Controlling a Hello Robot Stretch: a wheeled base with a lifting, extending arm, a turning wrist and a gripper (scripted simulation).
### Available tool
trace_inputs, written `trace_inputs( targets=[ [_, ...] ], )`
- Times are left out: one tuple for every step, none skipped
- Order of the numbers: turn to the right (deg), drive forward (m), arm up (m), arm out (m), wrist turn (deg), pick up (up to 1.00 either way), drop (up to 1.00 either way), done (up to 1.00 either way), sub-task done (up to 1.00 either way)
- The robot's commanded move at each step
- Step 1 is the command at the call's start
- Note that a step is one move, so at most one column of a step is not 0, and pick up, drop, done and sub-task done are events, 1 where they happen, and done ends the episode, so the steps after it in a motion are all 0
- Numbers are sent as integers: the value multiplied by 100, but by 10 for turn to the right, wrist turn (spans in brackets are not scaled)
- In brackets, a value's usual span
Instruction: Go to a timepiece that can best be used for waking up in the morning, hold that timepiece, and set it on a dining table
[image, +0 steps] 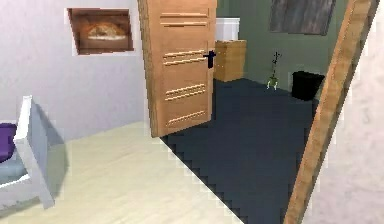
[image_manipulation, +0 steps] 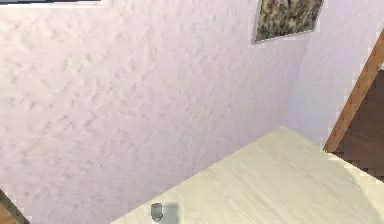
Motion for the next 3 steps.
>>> trace_inputs(
  targets=[
    [-120,0,0,0,0,0,0,0,0],
    [0,75,0,0,0,0,0,0,0],
    [210,0,0,0,0,0,0,0,0]
  ],
)
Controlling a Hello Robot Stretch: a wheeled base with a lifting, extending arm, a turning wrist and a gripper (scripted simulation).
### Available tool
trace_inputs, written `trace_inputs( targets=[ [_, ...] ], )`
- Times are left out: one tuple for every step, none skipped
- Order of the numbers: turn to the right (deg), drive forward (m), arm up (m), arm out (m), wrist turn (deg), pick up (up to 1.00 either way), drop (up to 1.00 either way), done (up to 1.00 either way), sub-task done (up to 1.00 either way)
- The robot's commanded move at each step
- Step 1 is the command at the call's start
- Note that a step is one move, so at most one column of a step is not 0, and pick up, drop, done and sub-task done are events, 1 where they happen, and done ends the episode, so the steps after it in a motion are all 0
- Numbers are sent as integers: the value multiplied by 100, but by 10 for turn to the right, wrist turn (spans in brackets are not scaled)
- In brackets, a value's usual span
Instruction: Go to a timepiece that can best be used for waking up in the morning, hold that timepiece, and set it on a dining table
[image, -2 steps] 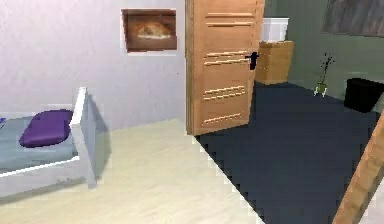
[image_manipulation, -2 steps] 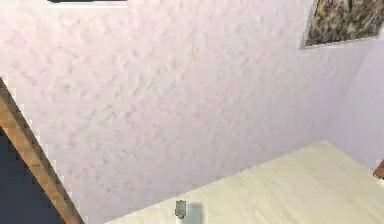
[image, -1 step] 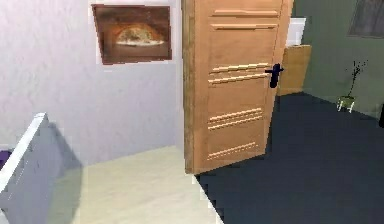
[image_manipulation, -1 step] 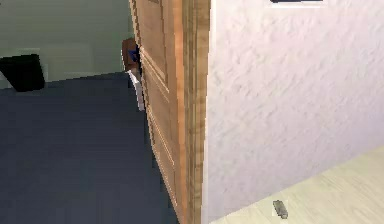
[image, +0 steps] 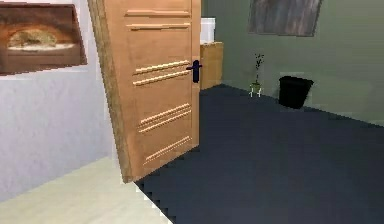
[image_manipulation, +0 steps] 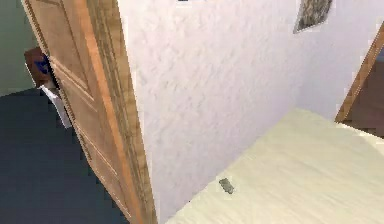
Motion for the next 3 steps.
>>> trace_inputs(
  targets=[
    [0,50,0,0,0,0,0,0,0],
    [450,0,0,0,0,0,0,0,0],
    [0,100,0,0,0,0,0,0,0]
  ],
)
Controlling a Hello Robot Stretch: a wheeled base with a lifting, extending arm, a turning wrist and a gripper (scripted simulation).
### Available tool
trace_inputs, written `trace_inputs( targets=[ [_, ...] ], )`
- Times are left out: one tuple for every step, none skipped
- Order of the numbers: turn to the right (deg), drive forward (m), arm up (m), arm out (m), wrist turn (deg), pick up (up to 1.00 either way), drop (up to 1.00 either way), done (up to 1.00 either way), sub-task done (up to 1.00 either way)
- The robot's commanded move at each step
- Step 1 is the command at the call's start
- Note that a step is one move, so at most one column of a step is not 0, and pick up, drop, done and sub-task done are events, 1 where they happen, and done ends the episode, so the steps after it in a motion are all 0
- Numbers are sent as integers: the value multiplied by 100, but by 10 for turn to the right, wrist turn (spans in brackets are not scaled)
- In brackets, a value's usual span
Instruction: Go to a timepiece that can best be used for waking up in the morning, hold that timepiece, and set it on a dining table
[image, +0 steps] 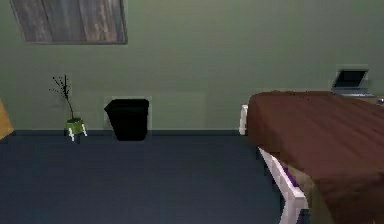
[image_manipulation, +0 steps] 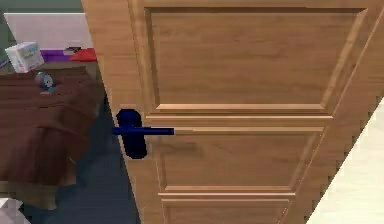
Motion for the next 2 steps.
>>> trace_inputs(
  targets=[
    [0,65,0,0,0,0,0,0,0],
    [-180,0,0,0,0,0,0,0,0]
  ],
)
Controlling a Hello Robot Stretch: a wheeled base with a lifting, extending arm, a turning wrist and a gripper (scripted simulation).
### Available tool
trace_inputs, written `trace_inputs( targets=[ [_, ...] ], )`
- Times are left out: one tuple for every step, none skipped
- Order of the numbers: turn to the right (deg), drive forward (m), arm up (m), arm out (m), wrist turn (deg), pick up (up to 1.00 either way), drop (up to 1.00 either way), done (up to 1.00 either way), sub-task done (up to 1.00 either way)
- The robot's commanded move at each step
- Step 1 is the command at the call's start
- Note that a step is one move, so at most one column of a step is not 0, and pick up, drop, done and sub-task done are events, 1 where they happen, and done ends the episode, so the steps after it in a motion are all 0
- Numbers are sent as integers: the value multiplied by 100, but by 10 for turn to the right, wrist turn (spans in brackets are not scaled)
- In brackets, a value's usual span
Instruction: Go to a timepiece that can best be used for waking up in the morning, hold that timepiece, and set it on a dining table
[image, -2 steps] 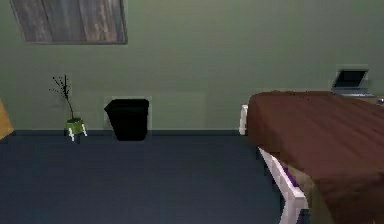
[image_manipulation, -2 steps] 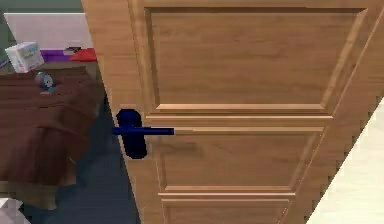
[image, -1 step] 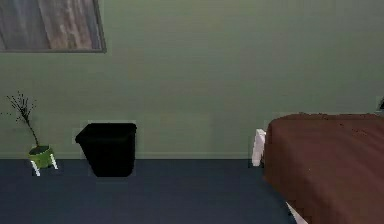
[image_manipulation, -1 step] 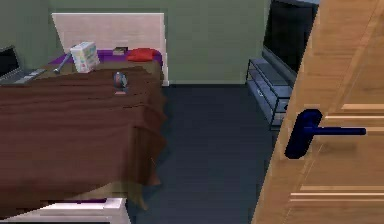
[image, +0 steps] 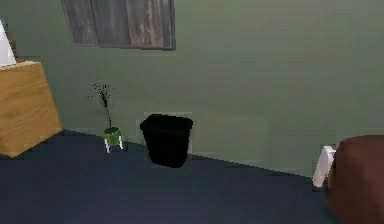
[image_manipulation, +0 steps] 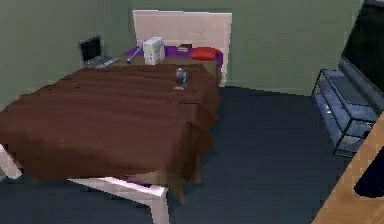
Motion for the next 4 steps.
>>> trace_inputs(
  targets=[
    [450,0,0,0,0,0,0,0,0],
    [450,0,0,0,0,0,0,0,0],
    [180,0,0,0,0,0,0,0,0],
    [0,100,0,0,0,0,0,0,0]
  ],
)
